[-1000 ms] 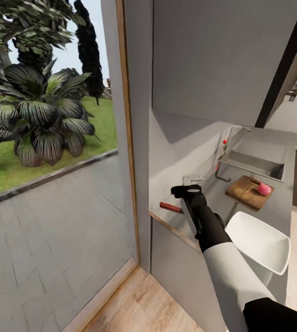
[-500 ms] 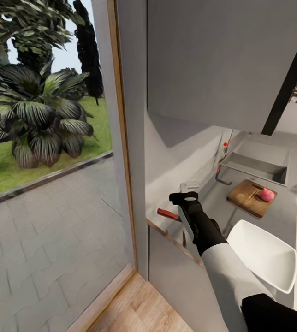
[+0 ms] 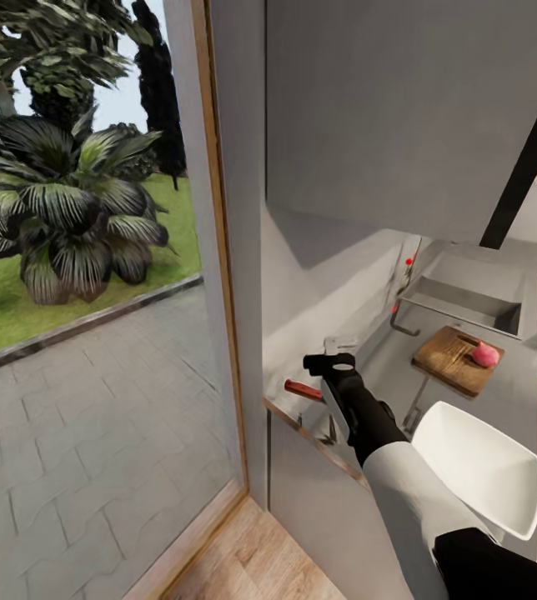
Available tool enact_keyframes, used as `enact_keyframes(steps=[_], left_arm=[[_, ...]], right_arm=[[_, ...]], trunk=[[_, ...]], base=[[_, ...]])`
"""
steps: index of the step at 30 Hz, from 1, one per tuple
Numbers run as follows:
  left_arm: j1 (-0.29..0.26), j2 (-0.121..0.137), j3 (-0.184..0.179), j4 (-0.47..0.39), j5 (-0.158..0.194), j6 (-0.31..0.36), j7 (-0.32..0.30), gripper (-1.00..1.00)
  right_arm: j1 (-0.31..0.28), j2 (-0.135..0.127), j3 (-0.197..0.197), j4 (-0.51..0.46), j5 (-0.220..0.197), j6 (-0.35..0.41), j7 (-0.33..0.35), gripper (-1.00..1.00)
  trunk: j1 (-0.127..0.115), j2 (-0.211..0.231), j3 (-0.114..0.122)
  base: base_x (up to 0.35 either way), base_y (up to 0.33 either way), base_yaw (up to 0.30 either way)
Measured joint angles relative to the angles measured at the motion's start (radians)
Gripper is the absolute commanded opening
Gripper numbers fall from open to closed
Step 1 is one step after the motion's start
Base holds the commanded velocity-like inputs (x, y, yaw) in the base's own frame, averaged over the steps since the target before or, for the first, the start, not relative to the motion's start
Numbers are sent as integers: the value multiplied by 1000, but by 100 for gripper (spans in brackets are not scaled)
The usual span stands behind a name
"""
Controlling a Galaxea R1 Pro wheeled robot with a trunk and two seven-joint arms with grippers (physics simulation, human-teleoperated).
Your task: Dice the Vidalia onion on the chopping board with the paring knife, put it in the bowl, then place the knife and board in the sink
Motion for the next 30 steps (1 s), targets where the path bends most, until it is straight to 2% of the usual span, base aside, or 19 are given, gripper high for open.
enact_keyframes(steps=[7, 12, 18, 26, 30], left_arm=[[0, 0, 0, 1, 0, 0, 0, 100], [0, 0, -1, 1, 0, 0, 0, 100], [0, 0, -1, 1, 0, 0, 0, 100], [0, 0, 0, 1, 0, 0, 0, 100], [0, 0, -1, 1, 0, 0, 0, 100]], right_arm=[[0, 0, 0, 13, -2, -10, 0, 100], [0, 0, 0, 46, -3, -44, 0, 100], [0, 0, 0, 56, -27, -48, 2, 100], [0, 0, -1, 87, -35, -51, 3, 100], [0, 0, 0, 105, -38, -80, 3, 100]], trunk=[[0, 0, 0], [0, 0, 0], [0, 0, 0], [0, 0, 0], [0, 0, 0]], base=[[0, 0, 0], [4, -4, 0], [152, -93, 0], [92, -20, 0], [6, -1, 0]])
